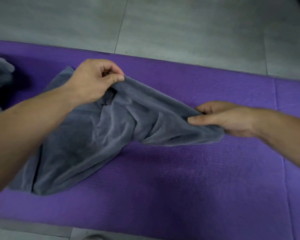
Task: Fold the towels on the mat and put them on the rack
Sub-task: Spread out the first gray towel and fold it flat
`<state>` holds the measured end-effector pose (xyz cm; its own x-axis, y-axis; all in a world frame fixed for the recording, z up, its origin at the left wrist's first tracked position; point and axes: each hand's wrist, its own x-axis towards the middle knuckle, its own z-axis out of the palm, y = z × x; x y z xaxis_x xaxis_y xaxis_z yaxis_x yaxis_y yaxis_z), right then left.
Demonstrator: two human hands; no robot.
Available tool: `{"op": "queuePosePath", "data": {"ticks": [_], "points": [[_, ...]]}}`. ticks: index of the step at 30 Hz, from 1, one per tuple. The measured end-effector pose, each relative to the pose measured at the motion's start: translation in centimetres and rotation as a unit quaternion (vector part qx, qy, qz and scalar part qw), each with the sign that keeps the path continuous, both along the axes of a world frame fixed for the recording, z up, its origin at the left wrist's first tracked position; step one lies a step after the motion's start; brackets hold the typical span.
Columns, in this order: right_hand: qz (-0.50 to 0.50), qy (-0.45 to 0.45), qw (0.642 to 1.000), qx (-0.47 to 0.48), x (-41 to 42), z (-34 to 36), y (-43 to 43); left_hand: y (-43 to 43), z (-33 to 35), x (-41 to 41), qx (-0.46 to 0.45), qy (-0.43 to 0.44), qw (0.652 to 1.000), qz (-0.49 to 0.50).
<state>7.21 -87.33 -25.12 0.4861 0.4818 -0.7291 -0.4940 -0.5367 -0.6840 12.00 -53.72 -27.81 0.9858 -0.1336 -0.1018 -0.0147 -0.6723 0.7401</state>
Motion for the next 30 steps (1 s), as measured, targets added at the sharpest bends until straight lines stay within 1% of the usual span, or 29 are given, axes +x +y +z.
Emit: {"op": "queuePosePath", "data": {"ticks": [3,4,5,6,7,8,9,10,11,12,14,16,17,20,23,25,27,30], "points": [[0.081,-0.080,0.990,-0.082,1.1,0.8,-3.0,-0.4,-0.8,0.7,0.045,0.017,0.998,0.037],[0.090,-0.103,0.986,-0.099,1.1,0.8,-3.8,-0.6,-1.1,1.0,0.074,0.022,0.996,0.052],[0.084,-0.118,0.984,-0.099,0.9,0.8,-4.6,-0.9,-1.4,1.3,0.126,0.024,0.990,0.059],[0.058,-0.128,0.987,-0.079,0.6,0.8,-5.3,-1.7,-1.3,1.4,0.201,0.017,0.979,0.040],[0.019,-0.136,0.989,-0.052,0.2,0.8,-5.8,-3.1,-1.1,1.2,0.269,0.002,0.963,-0.006],[-0.019,-0.146,0.989,-0.025,-0.1,0.7,-6.2,-5.1,-0.6,0.8,0.299,-0.019,0.951,-0.075],[-0.048,-0.160,0.986,-0.002,-0.5,0.8,-6.3,-7.6,0.2,0.2,0.280,-0.037,0.946,-0.159],[-0.065,-0.178,0.982,0.015,-0.6,0.5,-6.4,-10.4,1.1,-0.5,0.230,-0.034,0.942,-0.242],[-0.077,-0.191,0.978,0.029,-0.7,0.4,-6.5,-13.3,1.8,-1.1,0.171,-0.005,0.938,-0.302],[-0.088,-0.193,0.977,0.035,-0.7,0.2,-6.7,-15.9,2.4,-1.6,0.118,0.046,0.935,-0.332],[-0.117,-0.161,0.979,0.040,-0.7,0.5,-7.7,-19.3,2.5,-1.5,0.026,0.143,0.934,-0.326],[-0.132,-0.108,0.985,0.035,-1.1,0.6,-9.6,-20.2,2.2,-0.7,-0.037,0.171,0.942,-0.287],[-0.115,-0.092,0.989,0.023,-1.5,0.4,-10.8,-20.3,2.0,-0.4,-0.055,0.176,0.945,-0.270],[-0.008,-0.071,0.997,-0.042,-2.8,-0.7,-13.9,-21.1,1.0,-0.5,-0.063,0.184,0.946,-0.258],[0.056,-0.098,0.988,-0.104,-3.4,-0.7,-16.2,-23.2,0.0,-1.3,-0.058,0.185,0.948,-0.251],[0.026,-0.106,0.991,-0.074,-4.0,0.2,-17.6,-24.2,-0.3,-1.5,-0.071,0.178,0.953,-0.234],[-0.038,-0.117,0.992,-0.017,-4.6,0.8,-19.2,-24.6,-0.4,-1.3,-0.077,0.162,0.959,-0.220],[-0.110,-0.135,0.984,0.038,-5.6,1.1,-21.1,-24.2,-0.3,-0.8,-0.048,0.105,0.975,-0.189]]}}
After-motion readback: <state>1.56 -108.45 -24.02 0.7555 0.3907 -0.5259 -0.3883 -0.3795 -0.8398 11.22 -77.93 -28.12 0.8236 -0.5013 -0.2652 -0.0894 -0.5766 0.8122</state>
